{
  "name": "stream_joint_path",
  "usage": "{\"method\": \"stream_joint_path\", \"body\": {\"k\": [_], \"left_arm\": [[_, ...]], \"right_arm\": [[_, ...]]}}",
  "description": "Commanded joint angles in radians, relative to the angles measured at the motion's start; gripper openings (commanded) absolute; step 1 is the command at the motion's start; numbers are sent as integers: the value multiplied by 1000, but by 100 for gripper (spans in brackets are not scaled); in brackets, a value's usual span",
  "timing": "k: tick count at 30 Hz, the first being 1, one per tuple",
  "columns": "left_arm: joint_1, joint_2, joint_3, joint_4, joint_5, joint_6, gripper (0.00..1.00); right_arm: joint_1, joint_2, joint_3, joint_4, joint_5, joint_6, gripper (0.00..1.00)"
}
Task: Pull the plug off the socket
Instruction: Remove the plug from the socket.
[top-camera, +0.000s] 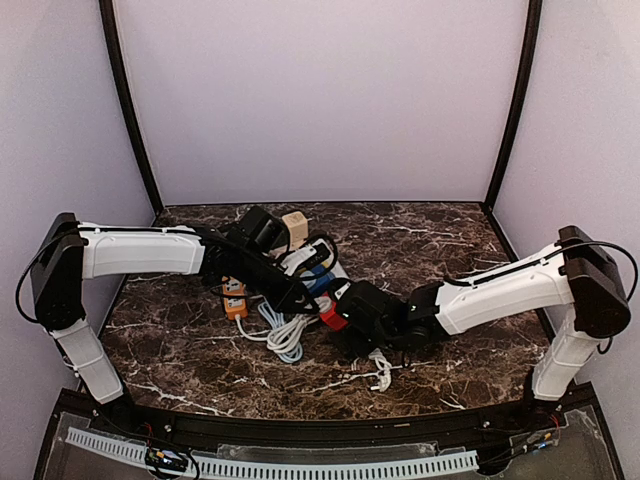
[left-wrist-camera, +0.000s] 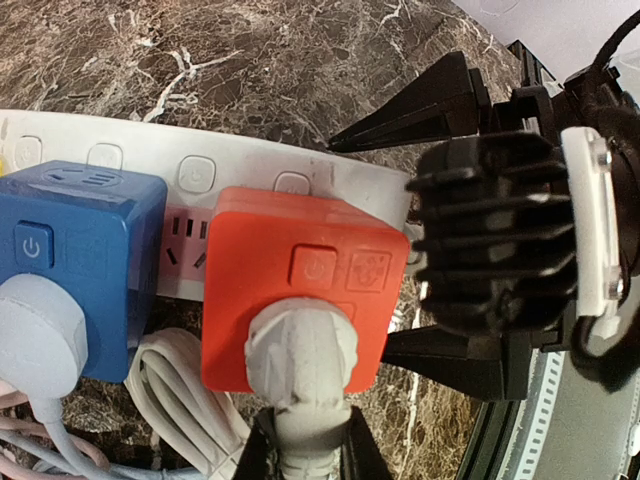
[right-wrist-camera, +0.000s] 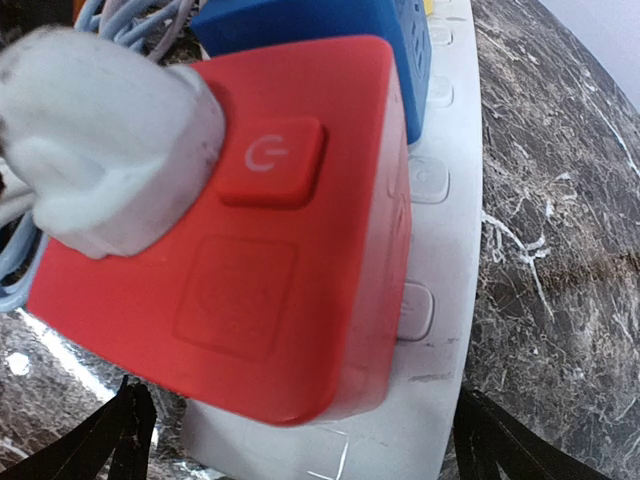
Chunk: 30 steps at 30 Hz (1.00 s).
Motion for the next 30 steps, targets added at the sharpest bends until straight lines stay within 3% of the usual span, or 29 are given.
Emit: {"method": "stream_joint_path", "body": {"k": [1, 4, 9, 14, 22, 24, 27, 30], "left_arm": [[18, -91, 6, 47, 31, -37, 1], [17, -93, 7, 46, 30, -37, 1], [17, -92, 7, 45, 31, -36, 1], [18, -89, 6, 44, 32, -36, 1], [18, -85, 7, 39, 19, -32, 1], [17, -86, 5, 38, 8, -32, 1], [19, -87, 5, 37, -2, -32, 1], [20, -86, 6, 36, -3, -32, 1]], "right_arm": [[13, 31, 20, -43, 83, -22, 99], [14, 40, 20, -49, 110, -20, 98], [15, 60, 35, -48, 130, -31, 85], [14, 86, 46, -47, 149, -29, 84], [18, 91, 51, -36, 168, -37, 68], [18, 92, 50, -33, 164, -40, 60], [18, 90, 45, -30, 163, -42, 34], [17, 89, 44, -28, 161, -46, 17]]}}
